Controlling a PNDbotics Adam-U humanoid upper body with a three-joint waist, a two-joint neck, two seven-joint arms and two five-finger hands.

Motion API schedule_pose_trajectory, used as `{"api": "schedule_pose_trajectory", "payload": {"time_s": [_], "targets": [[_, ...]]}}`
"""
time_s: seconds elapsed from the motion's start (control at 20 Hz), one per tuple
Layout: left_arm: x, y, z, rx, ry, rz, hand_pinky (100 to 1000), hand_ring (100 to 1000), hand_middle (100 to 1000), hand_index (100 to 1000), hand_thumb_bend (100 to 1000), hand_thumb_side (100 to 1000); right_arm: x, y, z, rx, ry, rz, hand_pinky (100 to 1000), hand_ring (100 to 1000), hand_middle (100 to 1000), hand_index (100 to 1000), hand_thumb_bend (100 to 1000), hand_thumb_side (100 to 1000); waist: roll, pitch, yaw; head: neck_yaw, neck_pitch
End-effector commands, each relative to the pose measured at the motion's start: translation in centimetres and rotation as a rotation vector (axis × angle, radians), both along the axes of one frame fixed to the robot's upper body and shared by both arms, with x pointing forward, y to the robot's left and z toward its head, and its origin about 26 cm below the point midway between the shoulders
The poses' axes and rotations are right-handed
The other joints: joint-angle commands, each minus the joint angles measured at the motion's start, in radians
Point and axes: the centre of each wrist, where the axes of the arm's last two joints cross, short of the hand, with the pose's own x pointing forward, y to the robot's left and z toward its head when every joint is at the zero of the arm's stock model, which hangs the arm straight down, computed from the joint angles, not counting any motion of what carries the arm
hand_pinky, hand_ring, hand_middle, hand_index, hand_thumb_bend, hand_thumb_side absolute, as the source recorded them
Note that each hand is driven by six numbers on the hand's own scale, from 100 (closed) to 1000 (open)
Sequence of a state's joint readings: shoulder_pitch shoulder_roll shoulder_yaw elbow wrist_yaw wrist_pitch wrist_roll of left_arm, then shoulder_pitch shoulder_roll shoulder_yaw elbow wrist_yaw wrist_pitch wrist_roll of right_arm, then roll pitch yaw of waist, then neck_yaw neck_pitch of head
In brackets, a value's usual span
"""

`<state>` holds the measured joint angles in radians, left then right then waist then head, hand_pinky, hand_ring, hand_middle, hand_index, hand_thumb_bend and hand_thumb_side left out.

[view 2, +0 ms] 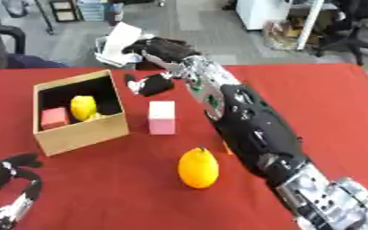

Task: Pick up objects on the table and place them in the box.

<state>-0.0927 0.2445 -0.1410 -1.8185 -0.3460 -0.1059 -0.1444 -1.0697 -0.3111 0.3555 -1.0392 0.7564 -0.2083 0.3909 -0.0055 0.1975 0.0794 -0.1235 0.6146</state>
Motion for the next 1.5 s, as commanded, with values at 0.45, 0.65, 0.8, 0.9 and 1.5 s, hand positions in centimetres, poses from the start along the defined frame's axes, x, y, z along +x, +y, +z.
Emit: {"api": "schedule_pose_trajectory", "payload": {"time_s": [0.45,0.65,0.8,0.9,1.5], "targets": [[0.0,0.4,0.6,0.005,-0.025,0.007,785,619,683,853,339,623,1.2,-2.6,-3.1,-0.209,0.087,-0.084,925,921,987,1000,349,538,0.0,-0.015,-0.007,0.007,-0.004],[0.0,0.3,0.6,0.003,-0.025,0.002,785,619,683,853,338,623,1.9,-3.1,-4.7,-0.213,0.1,-0.132,915,912,981,1000,335,544,0.003,-0.014,-0.005,0.004,-0.004],[0.0,0.2,0.7,0.0,-0.025,-0.002,784,619,683,853,337,624,2.2,-3.2,-5.6,-0.205,0.111,-0.155,903,899,967,1000,315,553,0.006,-0.013,0.0,0.0,-0.006],[0.0,0.2,0.7,-0.001,-0.025,-0.003,785,619,683,853,337,624,2.3,-3.0,-6.1,-0.199,0.118,-0.157,897,889,948,991,309,557,0.007,-0.013,0.003,-0.002,-0.006],[0.0,0.2,0.6,-0.002,-0.023,-0.005,784,620,684,853,336,624,2.3,-2.0,-4.3,-0.106,0.035,-0.119,811,738,515,630,205,395,0.002,-0.015,0.011,-0.003,-0.006]]}}
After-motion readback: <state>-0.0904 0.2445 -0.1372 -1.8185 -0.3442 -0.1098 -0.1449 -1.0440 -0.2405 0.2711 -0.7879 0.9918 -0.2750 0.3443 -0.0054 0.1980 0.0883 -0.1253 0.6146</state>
